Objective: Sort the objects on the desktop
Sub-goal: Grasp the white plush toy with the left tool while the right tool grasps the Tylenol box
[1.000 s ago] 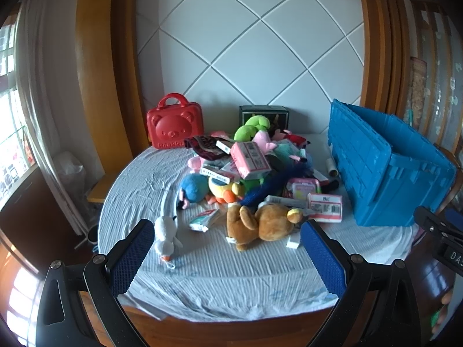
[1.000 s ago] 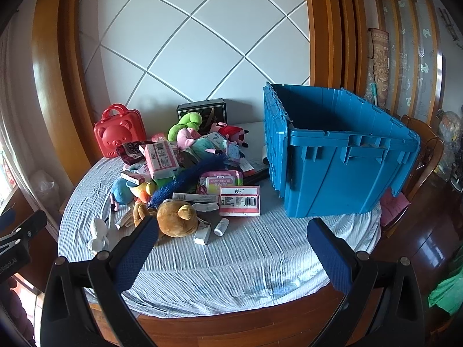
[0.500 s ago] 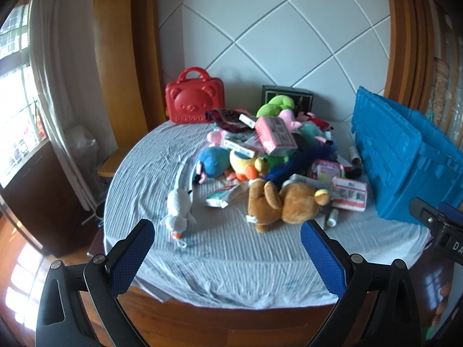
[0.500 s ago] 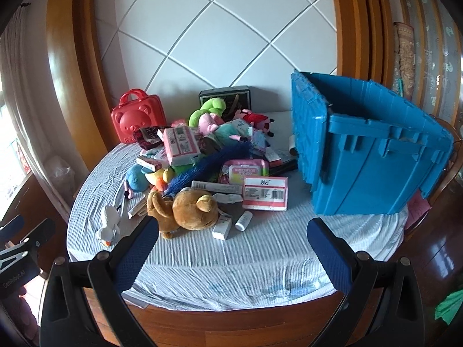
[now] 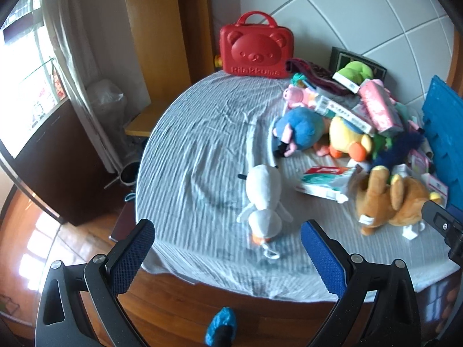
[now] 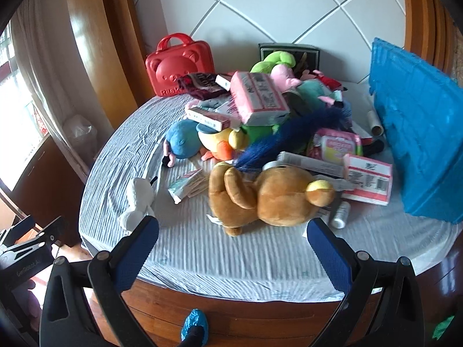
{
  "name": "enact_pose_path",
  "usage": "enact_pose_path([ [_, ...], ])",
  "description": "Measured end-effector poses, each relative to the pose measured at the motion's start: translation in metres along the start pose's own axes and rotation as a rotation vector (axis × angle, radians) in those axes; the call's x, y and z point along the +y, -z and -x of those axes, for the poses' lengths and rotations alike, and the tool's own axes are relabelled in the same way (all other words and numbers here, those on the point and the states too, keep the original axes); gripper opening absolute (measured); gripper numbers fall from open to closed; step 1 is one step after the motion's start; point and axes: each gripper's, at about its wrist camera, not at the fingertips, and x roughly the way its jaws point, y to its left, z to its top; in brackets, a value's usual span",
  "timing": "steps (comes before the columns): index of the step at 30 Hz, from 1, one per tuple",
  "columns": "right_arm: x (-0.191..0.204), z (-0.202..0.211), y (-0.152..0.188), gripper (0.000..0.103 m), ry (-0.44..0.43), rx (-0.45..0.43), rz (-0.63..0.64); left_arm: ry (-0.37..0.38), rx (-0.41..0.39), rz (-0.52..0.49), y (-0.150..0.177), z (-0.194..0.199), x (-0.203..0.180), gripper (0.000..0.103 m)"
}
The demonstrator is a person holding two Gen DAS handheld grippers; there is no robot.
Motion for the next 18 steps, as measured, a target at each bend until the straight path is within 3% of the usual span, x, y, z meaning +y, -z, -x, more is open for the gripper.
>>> enact_pose_path([
  [7,0.082,-0.096,-0.031,0.103,-0.01,0.093,0.007,0.128,0.141,-0.092,-0.026,-0.098,0.0,0.098],
  [11,0.082,-0.114,-0.038,0.103,0.054,0.119,-0.012,0.183,0.206,-0.136,-0.023,-0.131,-0.023,0.096],
  [18,0.065,-0.135,-0.049,0.103,0.099,0.143,0.008,0.17,0.27,-0.133,-0.018,-0.167,-0.049,0.093],
])
